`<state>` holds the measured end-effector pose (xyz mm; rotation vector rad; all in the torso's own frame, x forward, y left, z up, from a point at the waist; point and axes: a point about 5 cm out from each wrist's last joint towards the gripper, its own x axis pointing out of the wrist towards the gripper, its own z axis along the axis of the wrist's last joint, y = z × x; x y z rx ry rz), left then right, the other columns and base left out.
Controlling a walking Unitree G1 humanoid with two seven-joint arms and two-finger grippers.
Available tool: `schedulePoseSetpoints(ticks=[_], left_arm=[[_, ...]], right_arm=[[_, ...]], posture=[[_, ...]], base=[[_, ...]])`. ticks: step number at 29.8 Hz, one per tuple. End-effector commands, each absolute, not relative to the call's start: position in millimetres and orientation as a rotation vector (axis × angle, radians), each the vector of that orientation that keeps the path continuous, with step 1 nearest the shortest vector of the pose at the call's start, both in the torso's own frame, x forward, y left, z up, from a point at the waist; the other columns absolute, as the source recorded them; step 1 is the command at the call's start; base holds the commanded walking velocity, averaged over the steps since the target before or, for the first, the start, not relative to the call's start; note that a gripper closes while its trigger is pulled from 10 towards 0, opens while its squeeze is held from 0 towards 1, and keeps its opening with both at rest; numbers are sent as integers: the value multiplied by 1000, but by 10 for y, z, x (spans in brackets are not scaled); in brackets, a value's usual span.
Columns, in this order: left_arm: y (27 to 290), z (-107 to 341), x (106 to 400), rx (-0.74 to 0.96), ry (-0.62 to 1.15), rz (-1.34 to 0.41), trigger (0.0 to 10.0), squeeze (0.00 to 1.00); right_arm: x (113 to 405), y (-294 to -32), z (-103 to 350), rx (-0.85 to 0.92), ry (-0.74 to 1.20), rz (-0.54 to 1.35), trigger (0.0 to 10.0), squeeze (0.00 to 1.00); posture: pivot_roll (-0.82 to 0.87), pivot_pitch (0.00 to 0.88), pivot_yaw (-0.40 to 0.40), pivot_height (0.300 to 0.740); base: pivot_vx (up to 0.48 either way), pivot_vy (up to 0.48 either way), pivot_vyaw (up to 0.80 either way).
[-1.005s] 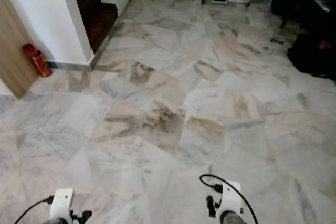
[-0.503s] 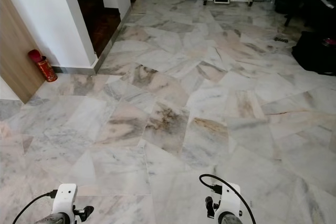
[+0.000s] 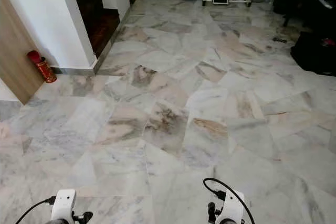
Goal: Move the pillow to the sofa from floor
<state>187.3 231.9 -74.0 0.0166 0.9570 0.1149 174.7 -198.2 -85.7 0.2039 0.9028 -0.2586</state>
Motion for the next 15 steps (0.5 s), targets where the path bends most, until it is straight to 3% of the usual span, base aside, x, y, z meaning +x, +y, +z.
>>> schedulePoseSetpoints(ticks=[1,15], left_arm=[[2319,-771,1813,2,970,137,10000,0],[2310,-791,1777,0,974,158,10000,0]], right_arm=[[1709,-1987,-874,205,914,-258,10000,0],[1678,-1983,-891,179,943,-200,10000,0]], posture=[[-84,0,-6,740],[-57,0,-25,740]], base=[[0,0,0],[0,0,0]])
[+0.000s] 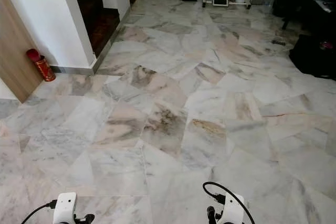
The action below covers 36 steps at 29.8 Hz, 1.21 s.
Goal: Move the pillow to the sofa from floor
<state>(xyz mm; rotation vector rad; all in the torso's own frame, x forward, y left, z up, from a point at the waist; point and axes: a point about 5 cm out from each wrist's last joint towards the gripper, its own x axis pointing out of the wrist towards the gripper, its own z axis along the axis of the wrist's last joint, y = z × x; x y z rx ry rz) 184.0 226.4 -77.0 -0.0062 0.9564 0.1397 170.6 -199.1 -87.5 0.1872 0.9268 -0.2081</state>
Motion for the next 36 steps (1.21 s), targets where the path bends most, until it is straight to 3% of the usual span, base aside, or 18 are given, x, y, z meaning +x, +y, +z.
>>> schedulePoseSetpoints(ticks=[1,8,18,36], left_arm=[[2328,-790,1769,-1,975,168,10000,0],[2395,-780,1755,45,991,149,10000,0],[2383,-793,1731,28,985,169,10000,0],[2373,-826,1675,63,1023,200,10000,0]], right_arm=[[1674,-1966,-895,181,946,-198,10000,0],[1662,-1907,-907,205,941,-210,10000,0],[1648,-1930,-909,160,948,-180,10000,0],[1616,-1965,-917,131,958,-166,10000,0]], posture=[[-64,0,-19,740],[-96,0,38,740],[-101,0,13,740],[-86,0,-1,740]], base=[[0,0,0],[0,0,0],[0,0,0],[0,0,765]])
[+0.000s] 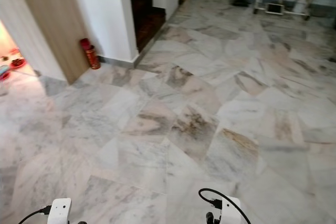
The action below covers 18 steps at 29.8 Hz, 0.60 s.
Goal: Move the pillow to the sofa from floor
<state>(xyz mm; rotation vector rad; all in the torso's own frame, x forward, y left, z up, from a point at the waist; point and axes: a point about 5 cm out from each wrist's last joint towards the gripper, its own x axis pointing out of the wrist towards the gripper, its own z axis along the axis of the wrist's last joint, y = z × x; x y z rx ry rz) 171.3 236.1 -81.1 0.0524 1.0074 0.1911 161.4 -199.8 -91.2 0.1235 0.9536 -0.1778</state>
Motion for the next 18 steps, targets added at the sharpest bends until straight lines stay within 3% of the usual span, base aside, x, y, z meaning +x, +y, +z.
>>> schedulePoseSetpoints(ticks=[1,18], left_arm=[[2373,-826,1675,63,1023,200,10000,0],[2369,-825,1682,66,1025,200,10000,0]], right_arm=[[1616,-1965,-917,131,958,-166,10000,0],[1619,-1964,-916,130,960,-168,10000,0]], posture=[[-86,0,-1,740],[-81,0,-8,740]], base=[[0,0,800],[0,0,800]])
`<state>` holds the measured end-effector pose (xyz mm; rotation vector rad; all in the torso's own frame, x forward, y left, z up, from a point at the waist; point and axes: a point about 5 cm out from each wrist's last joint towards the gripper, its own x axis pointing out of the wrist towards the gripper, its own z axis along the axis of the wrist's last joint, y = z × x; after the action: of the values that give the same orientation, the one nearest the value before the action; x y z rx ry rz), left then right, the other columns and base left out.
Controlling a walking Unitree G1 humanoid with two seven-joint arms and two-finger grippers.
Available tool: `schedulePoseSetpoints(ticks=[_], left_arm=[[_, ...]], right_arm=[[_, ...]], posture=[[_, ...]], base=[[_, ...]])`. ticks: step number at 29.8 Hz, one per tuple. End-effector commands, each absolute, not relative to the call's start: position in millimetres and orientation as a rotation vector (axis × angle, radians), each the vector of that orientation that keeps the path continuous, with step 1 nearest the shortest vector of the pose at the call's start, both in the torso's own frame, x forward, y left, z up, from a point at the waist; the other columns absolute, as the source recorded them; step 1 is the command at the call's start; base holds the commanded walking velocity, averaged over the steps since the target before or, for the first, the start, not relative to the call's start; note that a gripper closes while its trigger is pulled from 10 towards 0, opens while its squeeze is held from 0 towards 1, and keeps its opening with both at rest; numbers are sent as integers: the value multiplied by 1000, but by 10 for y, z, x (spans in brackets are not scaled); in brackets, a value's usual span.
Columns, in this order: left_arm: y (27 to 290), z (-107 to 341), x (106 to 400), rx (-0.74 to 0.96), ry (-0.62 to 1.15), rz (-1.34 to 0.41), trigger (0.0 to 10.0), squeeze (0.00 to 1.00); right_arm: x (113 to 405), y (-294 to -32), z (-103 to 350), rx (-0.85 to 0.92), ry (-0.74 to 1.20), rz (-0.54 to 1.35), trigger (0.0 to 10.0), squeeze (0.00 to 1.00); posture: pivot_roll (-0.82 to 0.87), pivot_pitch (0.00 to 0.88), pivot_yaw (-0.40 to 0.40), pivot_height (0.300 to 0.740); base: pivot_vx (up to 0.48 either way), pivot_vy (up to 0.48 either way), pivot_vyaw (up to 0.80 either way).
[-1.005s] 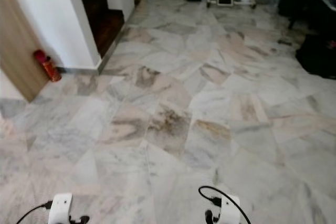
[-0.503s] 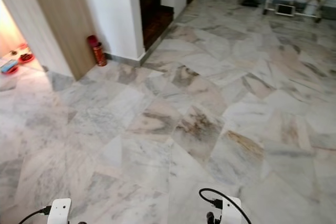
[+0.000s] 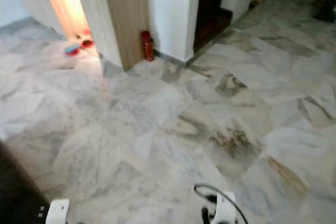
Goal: Move the pillow to the sofa from floor
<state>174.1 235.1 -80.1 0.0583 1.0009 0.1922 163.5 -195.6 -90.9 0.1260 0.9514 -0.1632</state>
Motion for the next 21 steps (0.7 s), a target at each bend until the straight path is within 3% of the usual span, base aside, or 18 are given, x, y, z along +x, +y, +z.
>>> schedulePoseSetpoints(ticks=[1,21], left_arm=[[2368,-825,1683,64,1024,202,10000,0],[2385,-816,1694,53,1020,211,10000,0]], right_arm=[[1620,-1966,-916,129,960,-167,10000,0],[1634,-1958,-911,146,952,-180,10000,0]], posture=[[-79,0,-11,740],[-74,0,-14,740]], base=[[0,0,800],[0,0,800]])
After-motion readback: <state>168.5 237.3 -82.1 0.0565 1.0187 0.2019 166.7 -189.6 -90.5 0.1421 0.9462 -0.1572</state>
